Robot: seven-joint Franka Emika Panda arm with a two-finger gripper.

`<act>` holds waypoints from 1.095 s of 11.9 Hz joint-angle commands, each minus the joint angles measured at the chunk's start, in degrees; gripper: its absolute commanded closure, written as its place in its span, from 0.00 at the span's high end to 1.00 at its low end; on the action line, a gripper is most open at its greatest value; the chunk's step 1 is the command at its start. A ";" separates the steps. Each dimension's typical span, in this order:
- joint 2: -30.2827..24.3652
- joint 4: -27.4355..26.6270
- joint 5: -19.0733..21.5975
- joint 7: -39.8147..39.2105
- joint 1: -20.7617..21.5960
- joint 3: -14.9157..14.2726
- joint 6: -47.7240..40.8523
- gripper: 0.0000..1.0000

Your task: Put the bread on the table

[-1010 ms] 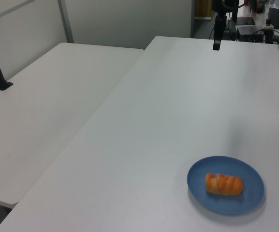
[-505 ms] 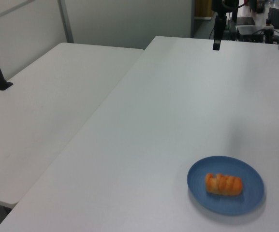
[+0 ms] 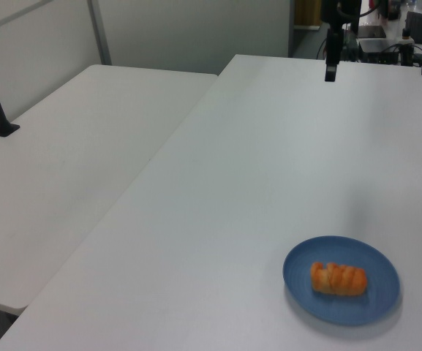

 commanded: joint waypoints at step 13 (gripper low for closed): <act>1.37 -8.32 9.71 10.33 12.34 14.77 -8.07 1.00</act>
